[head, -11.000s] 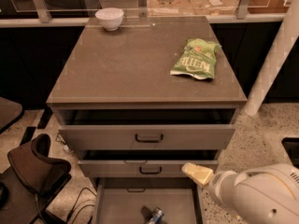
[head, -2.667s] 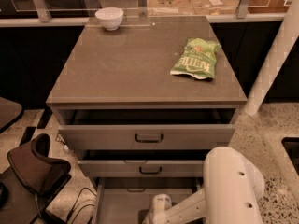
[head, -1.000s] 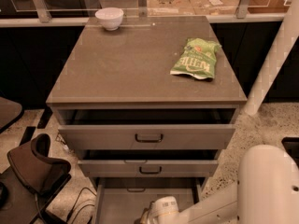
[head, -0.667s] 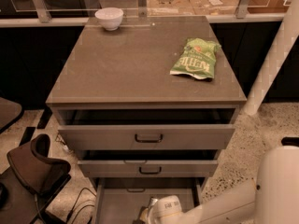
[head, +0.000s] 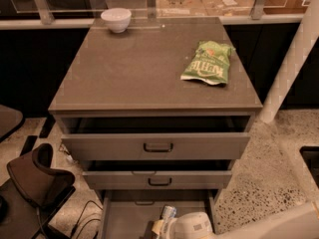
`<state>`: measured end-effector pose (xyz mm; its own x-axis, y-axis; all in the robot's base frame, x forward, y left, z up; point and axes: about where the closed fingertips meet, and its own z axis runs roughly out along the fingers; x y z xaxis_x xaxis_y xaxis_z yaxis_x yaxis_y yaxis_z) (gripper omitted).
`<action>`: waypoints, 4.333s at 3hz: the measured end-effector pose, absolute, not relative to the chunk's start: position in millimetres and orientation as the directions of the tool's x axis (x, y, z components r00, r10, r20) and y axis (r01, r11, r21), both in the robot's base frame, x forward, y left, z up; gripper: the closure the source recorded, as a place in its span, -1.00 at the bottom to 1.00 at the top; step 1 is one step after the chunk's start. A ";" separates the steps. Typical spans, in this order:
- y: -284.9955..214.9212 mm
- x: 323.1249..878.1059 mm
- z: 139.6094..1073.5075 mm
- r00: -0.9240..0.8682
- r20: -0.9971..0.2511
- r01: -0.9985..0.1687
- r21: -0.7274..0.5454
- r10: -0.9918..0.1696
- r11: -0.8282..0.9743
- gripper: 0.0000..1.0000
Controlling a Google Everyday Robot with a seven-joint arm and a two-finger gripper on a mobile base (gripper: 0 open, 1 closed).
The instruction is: Pick redbull can from bottom drawer and place on counter
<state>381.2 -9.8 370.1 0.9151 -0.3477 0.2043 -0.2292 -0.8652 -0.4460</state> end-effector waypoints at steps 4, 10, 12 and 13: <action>-34.5 359.3 441.7 0.916 0.228 -0.129 -0.613 -0.331 -0.780 1.00; 0.8 391.5 647.6 0.898 0.360 0.143 -0.784 -0.254 -0.604 1.00; 20.9 405.3 712.6 0.871 0.420 0.216 -0.794 -0.254 -0.569 1.00; 40.3 414.4 731.1 0.887 0.382 0.220 -0.844 -0.260 -0.489 1.00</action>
Offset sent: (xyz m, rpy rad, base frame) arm -0.0277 -0.0673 0.1001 0.2464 -0.1445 0.0835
